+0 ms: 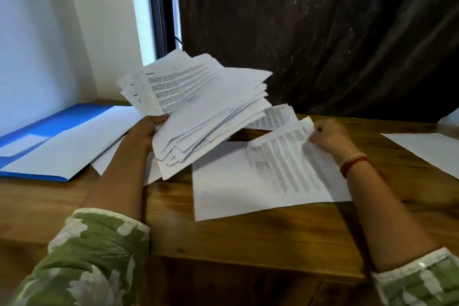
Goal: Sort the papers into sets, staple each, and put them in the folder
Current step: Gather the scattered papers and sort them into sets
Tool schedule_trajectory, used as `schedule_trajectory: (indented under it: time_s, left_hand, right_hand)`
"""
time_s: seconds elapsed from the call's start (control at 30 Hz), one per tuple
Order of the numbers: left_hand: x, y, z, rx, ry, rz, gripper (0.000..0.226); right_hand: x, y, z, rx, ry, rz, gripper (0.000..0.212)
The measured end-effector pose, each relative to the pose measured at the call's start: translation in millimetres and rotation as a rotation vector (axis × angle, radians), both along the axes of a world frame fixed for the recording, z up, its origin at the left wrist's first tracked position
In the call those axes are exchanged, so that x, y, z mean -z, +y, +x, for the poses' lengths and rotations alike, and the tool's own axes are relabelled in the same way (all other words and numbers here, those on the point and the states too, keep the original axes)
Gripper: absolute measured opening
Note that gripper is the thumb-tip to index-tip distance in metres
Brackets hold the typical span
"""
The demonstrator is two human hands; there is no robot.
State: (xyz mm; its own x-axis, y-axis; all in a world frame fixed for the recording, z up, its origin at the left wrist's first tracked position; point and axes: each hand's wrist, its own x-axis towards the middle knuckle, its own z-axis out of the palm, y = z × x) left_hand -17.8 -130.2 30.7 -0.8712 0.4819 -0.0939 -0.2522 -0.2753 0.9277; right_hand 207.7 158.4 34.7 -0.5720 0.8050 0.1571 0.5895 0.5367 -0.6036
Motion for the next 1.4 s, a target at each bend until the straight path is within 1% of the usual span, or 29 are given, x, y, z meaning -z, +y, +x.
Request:
schedule_trajectory:
  time_s: [0.03,0.1,0.17,0.23,0.27,0.3,0.33,0.4,0.43,0.47,0.5,0.53,0.57,0.6,0.63,0.67,0.73,0.77,0.8,0.87,0.9,0.93,1.0,1.03,1.07,1.13,1.23,1.33,1.4]
  left_hand:
    - [4.4,1.5,-3.7,0.011,0.050,0.004,0.012]
    - [9.9,1.7,-5.7,0.052,0.119,-0.038,0.025]
    - [14.0,4.7,-10.1,0.127,0.136,-0.109,0.031]
    - [14.9,7.9,-12.2,0.217,0.128,-0.157,0.025]
    - [14.1,8.9,-10.9,0.253,0.146,-0.189,0.022]
    - [14.9,10.6,-12.4,0.289,0.177,-0.215,0.021]
    - [16.1,10.7,-13.0,0.322,0.195,-0.225,0.026]
    - [18.5,10.5,-16.5,0.398,0.198,-0.268,0.067]
    - [21.4,10.8,-21.2,0.416,0.199,-0.286,0.085]
    - [22.6,12.7,-22.5,0.430,0.199,-0.290,0.093]
    - [23.4,16.0,-22.8,0.446,0.195,-0.287,0.090]
    - [23.5,20.2,-20.9,0.450,0.192,-0.290,0.077]
    - [22.1,24.4,-14.8,0.449,0.201,-0.287,0.057]
    - [21.7,28.8,-10.4,0.440,0.216,-0.299,0.043]
    - [22.4,32.0,-8.5,0.438,0.237,-0.317,0.039]
    - [23.0,34.3,-6.6,0.444,0.251,-0.334,0.044]
    - [25.3,39.5,-7.0,0.445,0.254,-0.347,0.055]
    - [26.8,41.2,-9.0,0.434,0.259,-0.351,0.052]
    - [27.1,43.2,-9.8,0.415,0.269,-0.360,0.042]
    - [28.9,47.2,-12.6,0.393,0.274,-0.364,0.026]
    - [30.4,49.5,-14.2,0.396,0.275,-0.357,0.024]
    - [30.8,50.9,-15.1,0.395,0.281,-0.356,0.023]
    - [32.6,52.9,-16.7,0.388,0.282,-0.362,0.023]
    - [33.5,53.9,-17.0,0.382,0.280,-0.370,0.024]
    - [34.5,54.9,-17.3,0.369,0.278,-0.380,0.027]
    - [37.2,57.4,-19.4,0.343,0.285,-0.398,0.036]
    - [38.0,58.9,-16.9,0.320,0.291,-0.403,0.036]
    - [36.8,58.5,-15.0,0.302,0.283,-0.403,0.036]
    - [34.9,58.6,-10.9,0.303,0.286,-0.403,0.024]
  right_hand:
    - [-5.6,7.3,6.8,0.062,0.010,0.049,0.013]
    - [-15.9,20.0,23.3,0.224,0.064,0.114,0.012]
    - [-22.2,32.9,39.4,0.379,0.190,0.184,0.018]
    - [-28.8,43.9,53.4,0.435,0.278,0.240,0.023]
    - [-33.4,49.2,57.3,0.420,0.285,0.259,0.028]
    - [-40.4,54.2,60.7,0.378,0.256,0.287,0.037]
    - [-48.3,57.9,62.5,0.320,0.181,0.321,0.049]
    - [-63.7,62.7,58.2,0.173,-0.039,0.443,0.069]
    - [-68.9,64.2,52.5,0.098,-0.149,0.511,0.071]
    - [-71.3,64.9,45.4,0.033,-0.239,0.575,0.070]
    - [-70.7,64.8,37.3,-0.027,-0.308,0.632,0.066]
    - [-67.4,63.8,29.4,-0.078,-0.363,0.671,0.058]
    - [-61.4,62.4,22.1,-0.124,-0.403,0.699,0.047]
    - [-53.6,62.2,15.3,-0.160,-0.427,0.724,0.033]
    - [-44.4,62.5,8.7,-0.192,-0.431,0.749,0.022]
    - [-35.2,62.7,3.1,-0.221,-0.412,0.759,0.018]
    - [-17.5,63.7,-2.3,-0.243,-0.318,0.710,0.036]
    - [-11.7,63.3,-2.2,-0.223,-0.248,0.661,0.046]
    - [-6.9,62.5,-0.3,-0.189,-0.182,0.602,0.051]
    - [-0.9,62.3,9.3,-0.112,-0.109,0.442,0.052]
    - [2.5,65.2,16.0,-0.094,-0.131,0.347,0.052]
    - [5.0,67.9,23.7,-0.102,-0.220,0.260,0.055]
    - [10.9,72.3,40.3,-0.173,-0.521,0.130,0.070]
    - [13.5,73.1,47.6,-0.201,-0.638,0.085,0.077]
    - [15.9,73.4,53.1,-0.217,-0.690,0.066,0.081]
    - [16.5,70.9,58.5,-0.217,-0.640,0.096,0.079]
    - [14.6,55.4,60.2,-0.225,-0.560,0.221,0.058]
    - [15.3,35.1,59.6,-0.167,-0.492,0.472,0.028]
    - [10.5,24.6,56.2,-0.125,-0.491,0.609,0.024]
